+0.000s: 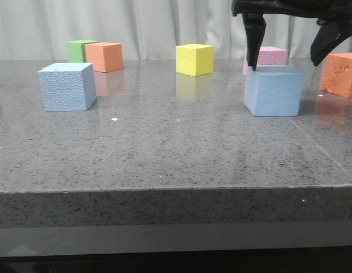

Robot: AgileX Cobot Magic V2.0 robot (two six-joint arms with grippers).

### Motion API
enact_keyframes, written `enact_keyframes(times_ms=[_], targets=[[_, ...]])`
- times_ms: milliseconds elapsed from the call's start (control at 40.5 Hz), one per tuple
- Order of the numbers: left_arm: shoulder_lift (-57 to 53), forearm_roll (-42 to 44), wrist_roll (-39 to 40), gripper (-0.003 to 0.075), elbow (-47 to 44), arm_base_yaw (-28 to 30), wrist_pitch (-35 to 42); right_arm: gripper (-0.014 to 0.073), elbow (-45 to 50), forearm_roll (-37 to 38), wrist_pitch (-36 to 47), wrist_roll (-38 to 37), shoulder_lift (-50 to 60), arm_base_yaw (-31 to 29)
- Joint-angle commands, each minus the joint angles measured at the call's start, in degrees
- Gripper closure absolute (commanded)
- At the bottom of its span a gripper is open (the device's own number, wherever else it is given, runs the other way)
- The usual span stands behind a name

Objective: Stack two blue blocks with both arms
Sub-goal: 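Lower the right gripper onto the light-blue cube nearest it and grasp, then carry the light-blue cube toward the table center and set it down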

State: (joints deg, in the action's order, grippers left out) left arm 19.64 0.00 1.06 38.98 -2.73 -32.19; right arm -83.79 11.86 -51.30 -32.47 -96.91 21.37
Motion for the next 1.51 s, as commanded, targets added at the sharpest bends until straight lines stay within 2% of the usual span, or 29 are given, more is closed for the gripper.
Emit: enact_keyframes(times_ms=[0, 420, 840, 889, 1086, 1259, 1481], targets=[[1.0, 0.0, 0.4, 0.0114, 1.6, 0.1, 4.5, -0.007, -2.1, 0.3, 3.2, -0.1, 2.1, -0.2], [1.0, 0.0, 0.4, 0.0114, 1.6, 0.1, 4.5, -0.007, -2.1, -0.9, 3.1, 1.5, 2.0, -0.1], [1.0, 0.0, 0.4, 0.0114, 1.6, 0.1, 4.5, -0.0045, -2.1, -1.9, 0.5, 1.6, -2.8, -0.1], [1.0, 0.0, 0.4, 0.0114, 1.6, 0.1, 4.5, -0.0021, -2.1, -2.6, 0.5, 2.2, -2.8, -0.1], [1.0, 0.0, 0.4, 0.0114, 1.6, 0.1, 4.5, 0.0164, -2.2, -5.2, 0.5, 4.1, -2.8, -0.1], [1.0, 0.0, 0.4, 0.0114, 1.6, 0.1, 4.5, 0.0193, -2.6, -5.9, -0.7, 4.1, -1.9, 0.3], [1.0, 0.0, 0.4, 0.0114, 1.6, 0.1, 4.5, 0.0193, -7.0, -5.9, -2.4, 4.0, -1.9, 4.0]])
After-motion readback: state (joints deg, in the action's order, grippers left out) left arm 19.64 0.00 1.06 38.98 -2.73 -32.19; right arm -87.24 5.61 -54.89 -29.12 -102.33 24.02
